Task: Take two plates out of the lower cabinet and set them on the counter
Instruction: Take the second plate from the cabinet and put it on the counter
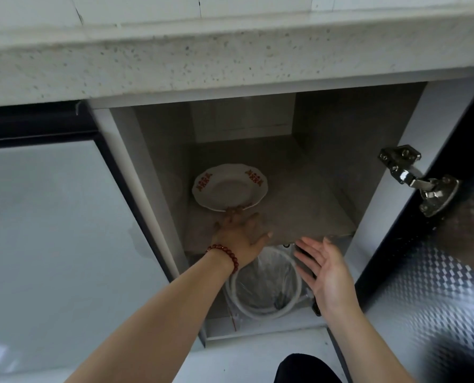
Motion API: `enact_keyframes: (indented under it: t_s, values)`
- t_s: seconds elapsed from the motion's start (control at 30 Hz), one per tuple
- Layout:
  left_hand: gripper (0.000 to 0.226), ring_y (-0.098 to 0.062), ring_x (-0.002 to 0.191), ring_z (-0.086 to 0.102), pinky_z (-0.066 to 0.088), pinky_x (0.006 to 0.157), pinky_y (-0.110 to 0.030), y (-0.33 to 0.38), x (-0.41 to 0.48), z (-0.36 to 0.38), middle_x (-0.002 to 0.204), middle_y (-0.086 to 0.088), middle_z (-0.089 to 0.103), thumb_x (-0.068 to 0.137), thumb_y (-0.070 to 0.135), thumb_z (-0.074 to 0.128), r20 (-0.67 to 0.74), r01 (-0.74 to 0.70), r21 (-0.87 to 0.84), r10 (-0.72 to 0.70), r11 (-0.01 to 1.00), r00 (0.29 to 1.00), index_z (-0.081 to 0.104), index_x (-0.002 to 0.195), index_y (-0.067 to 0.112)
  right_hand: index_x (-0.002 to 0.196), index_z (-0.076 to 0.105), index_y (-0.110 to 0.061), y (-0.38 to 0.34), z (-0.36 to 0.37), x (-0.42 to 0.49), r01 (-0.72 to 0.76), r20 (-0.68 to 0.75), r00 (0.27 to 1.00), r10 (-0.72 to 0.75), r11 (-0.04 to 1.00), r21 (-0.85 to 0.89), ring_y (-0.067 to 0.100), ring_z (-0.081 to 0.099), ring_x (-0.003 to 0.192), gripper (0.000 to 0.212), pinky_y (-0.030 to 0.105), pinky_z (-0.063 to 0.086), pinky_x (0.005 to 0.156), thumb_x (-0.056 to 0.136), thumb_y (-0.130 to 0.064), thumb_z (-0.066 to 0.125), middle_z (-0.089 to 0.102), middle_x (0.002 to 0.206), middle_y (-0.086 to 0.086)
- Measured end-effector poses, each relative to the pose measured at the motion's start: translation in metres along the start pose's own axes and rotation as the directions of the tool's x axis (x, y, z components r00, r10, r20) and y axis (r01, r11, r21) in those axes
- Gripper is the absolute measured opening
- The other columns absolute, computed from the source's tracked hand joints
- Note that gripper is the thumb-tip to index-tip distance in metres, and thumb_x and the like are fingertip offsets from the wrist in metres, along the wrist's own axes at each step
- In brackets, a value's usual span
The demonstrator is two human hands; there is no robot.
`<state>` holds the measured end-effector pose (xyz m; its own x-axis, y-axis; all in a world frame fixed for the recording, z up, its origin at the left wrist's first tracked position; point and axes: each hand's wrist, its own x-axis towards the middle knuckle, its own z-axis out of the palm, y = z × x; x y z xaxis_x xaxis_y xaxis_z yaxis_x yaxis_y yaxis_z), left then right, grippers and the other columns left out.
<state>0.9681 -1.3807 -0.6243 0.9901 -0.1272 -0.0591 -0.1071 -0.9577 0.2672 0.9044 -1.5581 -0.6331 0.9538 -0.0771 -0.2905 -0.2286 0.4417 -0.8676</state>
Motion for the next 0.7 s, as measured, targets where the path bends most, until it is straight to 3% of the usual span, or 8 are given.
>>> enact_keyframes:
  t_s: [0.17,0.37,0.57,0.7]
  values:
    - [0.066,-0.027,0.144,0.003,0.012,0.112,-0.054,-0.006,0.005,-0.004,0.157,-0.005,0.011,0.088,0.061,0.029,-0.022,-0.004,0.014,0.004,1.000,1.000,0.017,0.146,0.032,0.103,0.066,-0.019,-0.002,0.001,0.000,-0.007,0.003,1.000,0.007,1.000,-0.006,0.015,0.061,0.107,0.038,0.032,0.047,0.083,0.098,-0.039,0.033,0.069,0.110,0.000]
    - [0.069,-0.027,0.144,0.000,0.007,0.113,-0.053,-0.006,0.011,-0.004,0.158,0.000,0.006,0.086,0.066,0.027,0.052,0.019,-0.009,-0.018,1.000,0.998,0.012,0.146,0.036,0.105,0.066,-0.019,-0.002,-0.006,0.000,0.010,-0.014,1.000,-0.011,1.000,-0.016,0.017,0.062,0.108,0.040,0.039,0.045,0.096,0.098,-0.040,0.034,0.070,0.111,0.001]
    - [0.068,-0.028,0.143,0.003,0.013,0.112,-0.053,-0.004,0.005,0.000,0.157,0.000,0.012,0.084,0.067,0.029,0.031,0.009,-0.041,-0.008,0.999,0.999,0.015,0.144,0.039,0.103,0.067,-0.020,0.002,-0.002,0.000,-0.007,0.011,1.000,0.007,1.000,-0.007,0.015,0.062,0.106,0.038,0.033,0.047,0.085,0.097,-0.040,0.035,0.073,0.102,-0.004]
    - [0.070,-0.029,0.143,0.004,0.014,0.112,-0.052,-0.002,-0.007,0.005,0.157,-0.002,0.014,0.083,0.070,0.027,0.003,-0.009,-0.034,0.009,0.999,1.000,0.018,0.144,0.038,0.103,0.067,-0.020,0.005,0.001,0.002,-0.016,0.013,1.000,0.016,1.000,-0.021,0.015,0.062,0.108,0.039,0.034,0.046,0.088,0.097,-0.041,0.036,0.072,0.106,-0.003]
